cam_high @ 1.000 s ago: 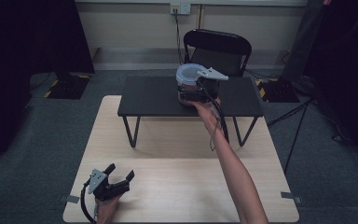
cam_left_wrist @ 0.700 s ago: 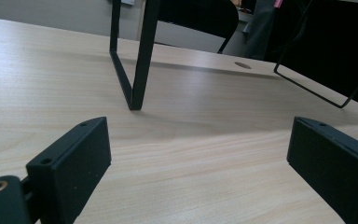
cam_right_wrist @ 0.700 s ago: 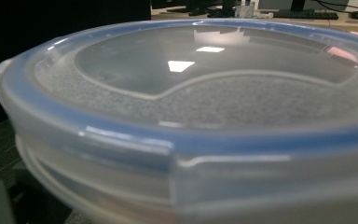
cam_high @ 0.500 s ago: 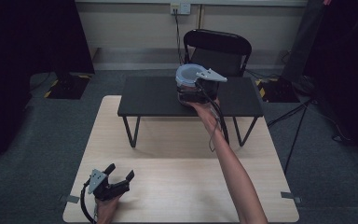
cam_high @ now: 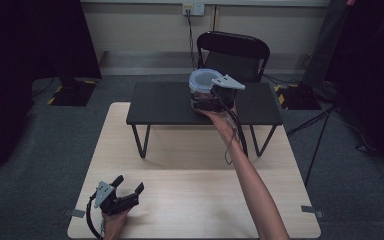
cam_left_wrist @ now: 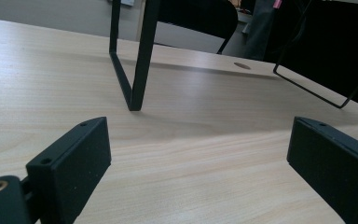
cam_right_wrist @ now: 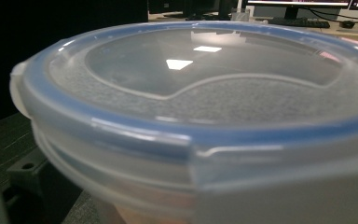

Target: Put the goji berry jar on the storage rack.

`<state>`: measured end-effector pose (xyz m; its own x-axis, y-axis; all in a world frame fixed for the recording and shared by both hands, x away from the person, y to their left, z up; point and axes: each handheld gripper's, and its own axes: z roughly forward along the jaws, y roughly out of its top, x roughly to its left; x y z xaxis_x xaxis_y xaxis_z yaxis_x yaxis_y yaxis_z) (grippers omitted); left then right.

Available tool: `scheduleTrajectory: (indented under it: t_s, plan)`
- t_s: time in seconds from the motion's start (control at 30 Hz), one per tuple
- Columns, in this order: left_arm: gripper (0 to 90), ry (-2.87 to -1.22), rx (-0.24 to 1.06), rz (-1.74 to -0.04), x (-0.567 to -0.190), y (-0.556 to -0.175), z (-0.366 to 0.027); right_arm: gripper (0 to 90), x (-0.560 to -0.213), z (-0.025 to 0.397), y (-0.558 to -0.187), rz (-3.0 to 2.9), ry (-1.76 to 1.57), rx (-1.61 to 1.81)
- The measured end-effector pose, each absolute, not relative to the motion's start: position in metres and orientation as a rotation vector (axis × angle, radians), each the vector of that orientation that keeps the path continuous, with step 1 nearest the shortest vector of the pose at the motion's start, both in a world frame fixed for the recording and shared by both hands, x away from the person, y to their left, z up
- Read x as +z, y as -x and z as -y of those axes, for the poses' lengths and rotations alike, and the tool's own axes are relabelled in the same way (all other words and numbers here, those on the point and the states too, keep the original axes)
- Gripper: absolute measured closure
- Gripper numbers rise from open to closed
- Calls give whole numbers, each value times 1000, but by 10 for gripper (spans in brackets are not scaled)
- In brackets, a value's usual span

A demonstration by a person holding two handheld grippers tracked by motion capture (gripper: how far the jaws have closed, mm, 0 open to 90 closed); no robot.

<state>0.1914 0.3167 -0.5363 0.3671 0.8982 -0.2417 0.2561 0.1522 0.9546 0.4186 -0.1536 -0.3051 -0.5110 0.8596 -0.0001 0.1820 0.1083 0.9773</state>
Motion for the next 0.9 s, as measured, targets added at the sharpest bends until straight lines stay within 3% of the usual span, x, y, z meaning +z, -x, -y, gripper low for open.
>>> scheduleTrajectory:
  t_s: [0.4, 0.63, 0.9]
  plan:
    - [52, -1377, 649, -1147, -536, -191, -316, 0, -304, 161, -415, -1800, -995, 1451]
    - [52, -1377, 648, -1146, -536, -191, -317, 0, -331, 174, -404, -1750, -978, 1514]
    - [52, -1375, 648, -1145, -537, -191, -317, 0, -338, 199, -383, -1708, -984, 1557]
